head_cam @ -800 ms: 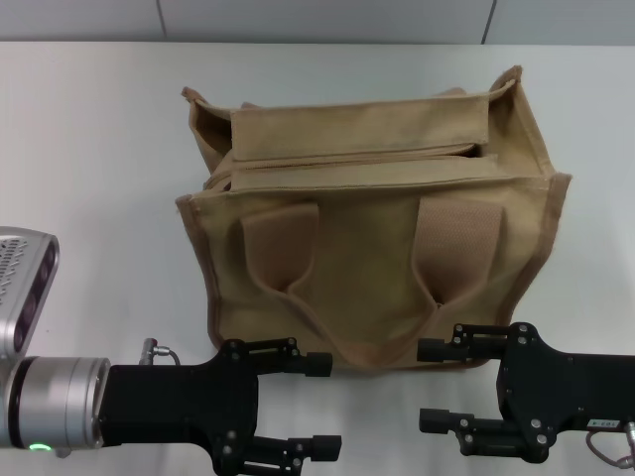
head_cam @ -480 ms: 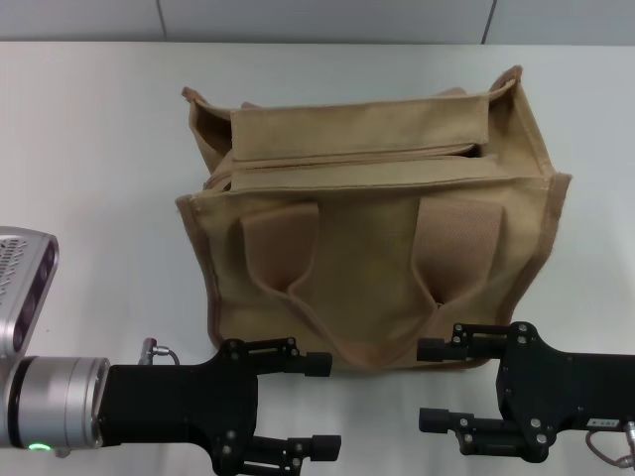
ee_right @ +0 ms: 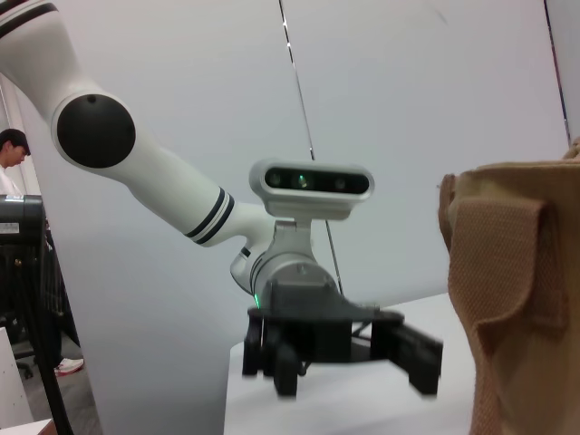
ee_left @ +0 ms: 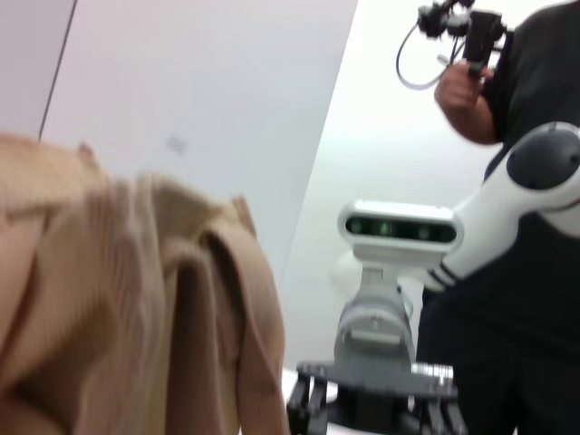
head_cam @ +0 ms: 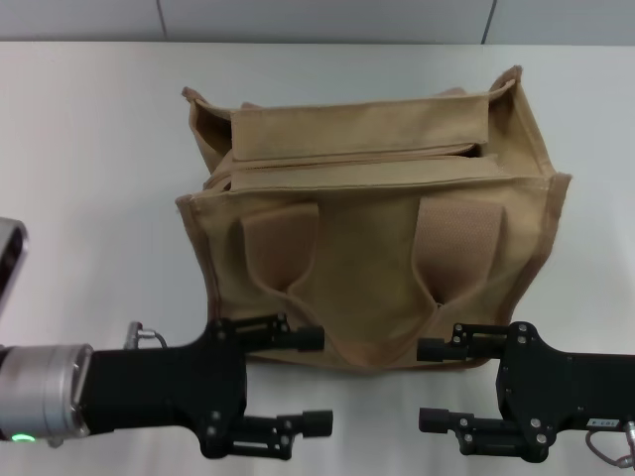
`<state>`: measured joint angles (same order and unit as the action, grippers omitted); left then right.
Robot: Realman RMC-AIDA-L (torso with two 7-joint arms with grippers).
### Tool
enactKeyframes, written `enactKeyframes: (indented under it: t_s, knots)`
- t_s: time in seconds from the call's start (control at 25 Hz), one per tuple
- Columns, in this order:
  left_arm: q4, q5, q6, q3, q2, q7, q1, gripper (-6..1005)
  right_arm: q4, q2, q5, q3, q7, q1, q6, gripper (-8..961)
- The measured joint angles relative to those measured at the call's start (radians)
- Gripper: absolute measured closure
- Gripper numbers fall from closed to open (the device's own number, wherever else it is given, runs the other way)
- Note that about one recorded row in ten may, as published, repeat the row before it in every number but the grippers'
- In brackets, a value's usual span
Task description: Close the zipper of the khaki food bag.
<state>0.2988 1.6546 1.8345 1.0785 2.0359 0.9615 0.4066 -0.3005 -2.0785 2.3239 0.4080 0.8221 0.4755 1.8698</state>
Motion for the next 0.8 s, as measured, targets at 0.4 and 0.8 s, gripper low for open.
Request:
enactKeyframes:
  t_s: [0.4,0.8]
  knots:
    - [0.032,-0.112,0.167,-0.228,0.033,-0.057,-0.004,187,0.0,0.0,0.0,0.0,0.0,-0.001,-0.002,315]
    - [0.025,-0.46,0.07,-0.251,0.021,-0.066,-0.101,187,0.001,0.001,0.0,0.0,0.0,-0.004,-0.001,316]
